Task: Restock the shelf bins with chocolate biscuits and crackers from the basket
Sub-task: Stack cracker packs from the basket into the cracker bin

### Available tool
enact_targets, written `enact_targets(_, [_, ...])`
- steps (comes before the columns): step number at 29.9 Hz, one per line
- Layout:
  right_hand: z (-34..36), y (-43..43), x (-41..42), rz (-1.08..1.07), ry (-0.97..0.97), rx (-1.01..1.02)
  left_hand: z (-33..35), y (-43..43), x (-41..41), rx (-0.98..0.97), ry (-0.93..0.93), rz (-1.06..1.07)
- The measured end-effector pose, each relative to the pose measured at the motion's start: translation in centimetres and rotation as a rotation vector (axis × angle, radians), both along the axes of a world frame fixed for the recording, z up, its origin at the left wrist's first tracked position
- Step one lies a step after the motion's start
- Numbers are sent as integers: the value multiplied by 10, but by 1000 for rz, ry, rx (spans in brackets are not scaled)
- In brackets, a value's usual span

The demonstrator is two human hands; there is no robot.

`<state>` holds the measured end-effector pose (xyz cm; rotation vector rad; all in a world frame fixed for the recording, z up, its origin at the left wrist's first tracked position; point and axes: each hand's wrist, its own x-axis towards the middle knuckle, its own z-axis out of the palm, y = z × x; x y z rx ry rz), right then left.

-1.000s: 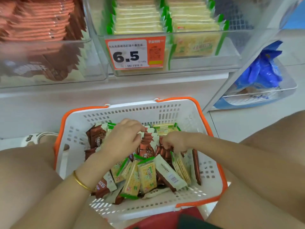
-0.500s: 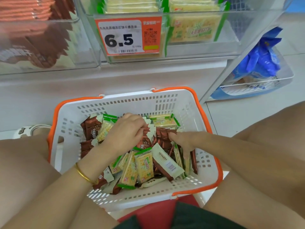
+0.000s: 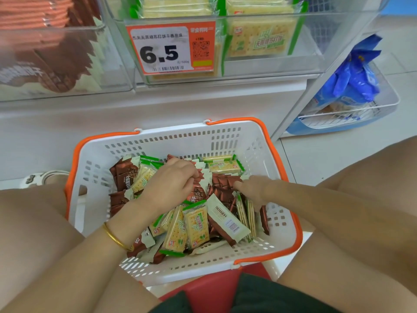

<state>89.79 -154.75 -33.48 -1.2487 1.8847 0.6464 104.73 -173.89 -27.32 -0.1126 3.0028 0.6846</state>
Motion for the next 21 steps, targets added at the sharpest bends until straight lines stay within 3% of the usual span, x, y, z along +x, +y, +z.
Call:
enact_targets(9, [28,-12,-11,250,-107,14,-2,5,-1,63,-48,-6])
enact_targets(13, [67,-28,-26,95,-188,-194,-3,8,-4,185,-82,41])
enact_targets(18, [112,-38,-43,-303,-398,-431,5,19,-7,524,-176,181])
enact_targets(21, [119,-40,-44,-454,-467,-535,9,21,-7,570,-165,212])
